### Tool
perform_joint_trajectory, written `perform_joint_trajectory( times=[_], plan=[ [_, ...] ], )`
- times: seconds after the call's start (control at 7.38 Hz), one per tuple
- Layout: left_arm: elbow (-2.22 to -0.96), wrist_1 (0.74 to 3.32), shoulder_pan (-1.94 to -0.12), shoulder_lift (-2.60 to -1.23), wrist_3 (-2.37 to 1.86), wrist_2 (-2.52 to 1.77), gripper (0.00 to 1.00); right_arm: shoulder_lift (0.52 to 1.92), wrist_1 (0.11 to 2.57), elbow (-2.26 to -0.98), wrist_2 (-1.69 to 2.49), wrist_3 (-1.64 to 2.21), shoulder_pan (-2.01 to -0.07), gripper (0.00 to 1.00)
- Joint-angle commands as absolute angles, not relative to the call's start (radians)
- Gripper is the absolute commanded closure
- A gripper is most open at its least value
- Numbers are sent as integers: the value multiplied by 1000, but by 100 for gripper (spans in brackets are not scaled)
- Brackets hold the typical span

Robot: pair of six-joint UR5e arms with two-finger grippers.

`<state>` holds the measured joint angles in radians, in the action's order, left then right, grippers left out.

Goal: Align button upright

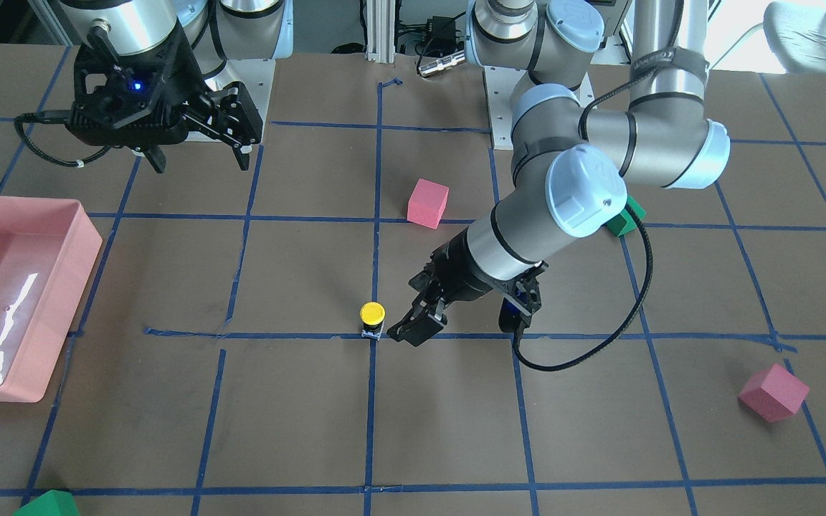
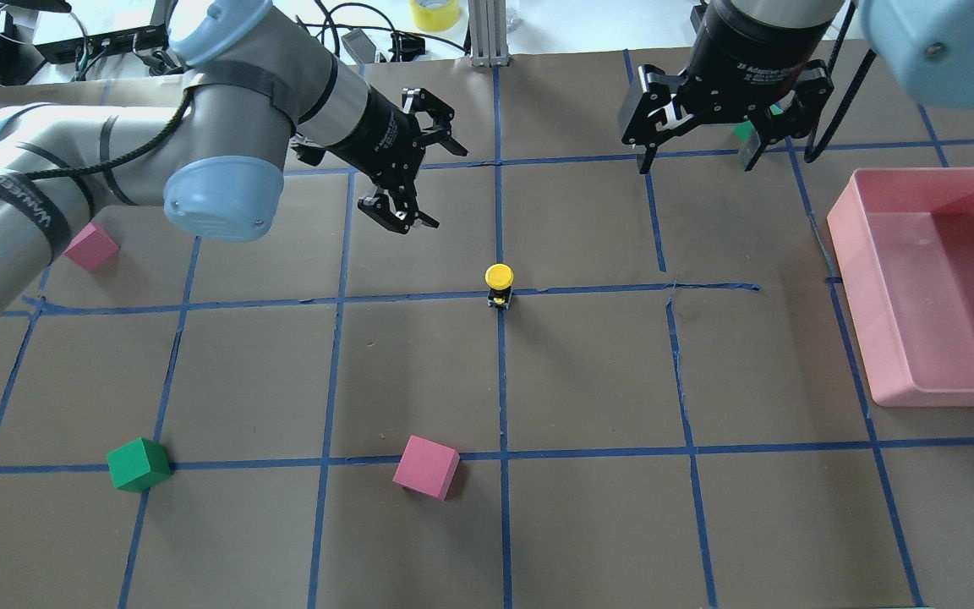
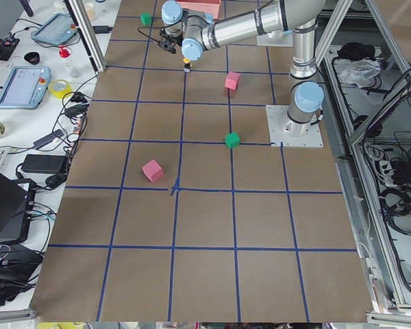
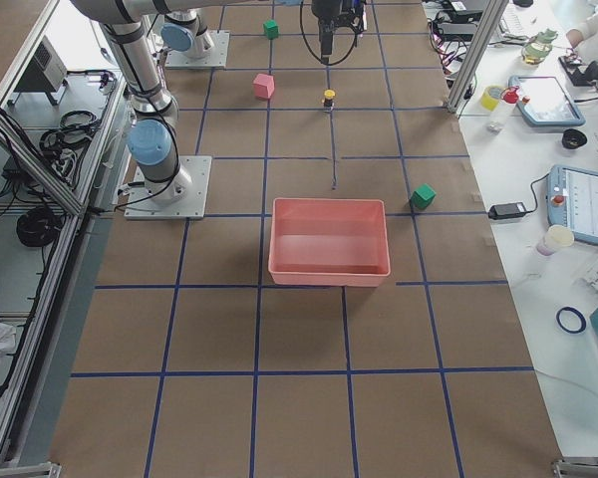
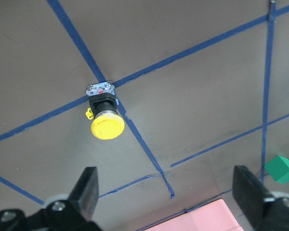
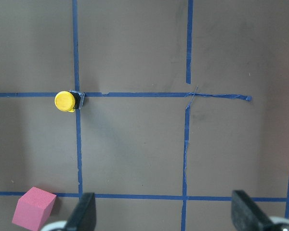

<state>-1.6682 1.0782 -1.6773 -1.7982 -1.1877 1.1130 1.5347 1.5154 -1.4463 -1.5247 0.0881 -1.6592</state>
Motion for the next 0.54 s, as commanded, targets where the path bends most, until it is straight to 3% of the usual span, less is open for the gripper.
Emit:
perform_joint_trajectory(
  times=[0.0, 0.41],
  plan=[
    [-1642, 1255, -1678, -1651, -1004, 1281, 0, 1534, 1526, -1439, -1531, 123, -1660, 0],
    [-1500, 1492, -1661, -1562, -547, 1571, 0, 1532, 1526, -1442, -1523, 195, -1663, 0]
  ],
)
